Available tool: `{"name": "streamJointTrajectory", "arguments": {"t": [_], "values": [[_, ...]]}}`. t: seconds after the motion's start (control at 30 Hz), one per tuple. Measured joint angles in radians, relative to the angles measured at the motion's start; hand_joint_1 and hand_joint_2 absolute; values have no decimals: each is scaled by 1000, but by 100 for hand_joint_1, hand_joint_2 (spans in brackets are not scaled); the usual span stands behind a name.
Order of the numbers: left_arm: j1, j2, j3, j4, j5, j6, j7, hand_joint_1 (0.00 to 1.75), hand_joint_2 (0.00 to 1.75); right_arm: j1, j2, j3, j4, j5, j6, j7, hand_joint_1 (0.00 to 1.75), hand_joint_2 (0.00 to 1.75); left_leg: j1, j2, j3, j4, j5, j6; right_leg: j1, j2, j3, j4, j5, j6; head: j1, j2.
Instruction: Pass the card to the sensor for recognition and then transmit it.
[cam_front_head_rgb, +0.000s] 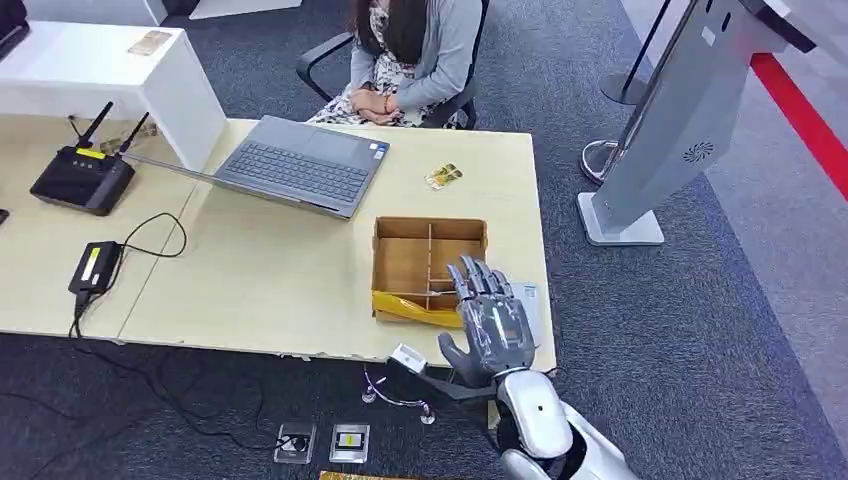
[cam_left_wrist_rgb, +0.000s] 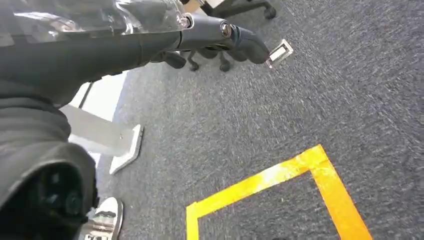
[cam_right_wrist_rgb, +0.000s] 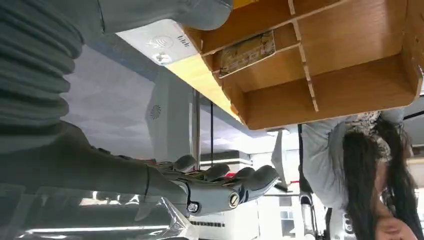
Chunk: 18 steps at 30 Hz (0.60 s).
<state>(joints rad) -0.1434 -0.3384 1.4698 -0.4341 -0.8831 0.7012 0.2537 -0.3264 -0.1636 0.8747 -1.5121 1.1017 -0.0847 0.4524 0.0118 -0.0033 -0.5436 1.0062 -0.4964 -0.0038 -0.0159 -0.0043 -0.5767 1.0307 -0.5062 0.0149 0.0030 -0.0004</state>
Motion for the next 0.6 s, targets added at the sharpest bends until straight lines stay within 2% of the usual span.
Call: {"name": "streamJointTrajectory", "arguments": {"t": [0.37,0.6], "values": [[0,7,0,2,42,0,-41,0,0,-3,36,-3,113,4,-53,-22,0,175,0,0,0,0,0,0,0,0,0,0,0,0,0,0],[0,13,0,2,42,0,-44,0,0,-18,63,-7,176,6,-89,-44,0,175,0,0,0,0,0,0,0,0,0,0,0,0,0,0]]}}
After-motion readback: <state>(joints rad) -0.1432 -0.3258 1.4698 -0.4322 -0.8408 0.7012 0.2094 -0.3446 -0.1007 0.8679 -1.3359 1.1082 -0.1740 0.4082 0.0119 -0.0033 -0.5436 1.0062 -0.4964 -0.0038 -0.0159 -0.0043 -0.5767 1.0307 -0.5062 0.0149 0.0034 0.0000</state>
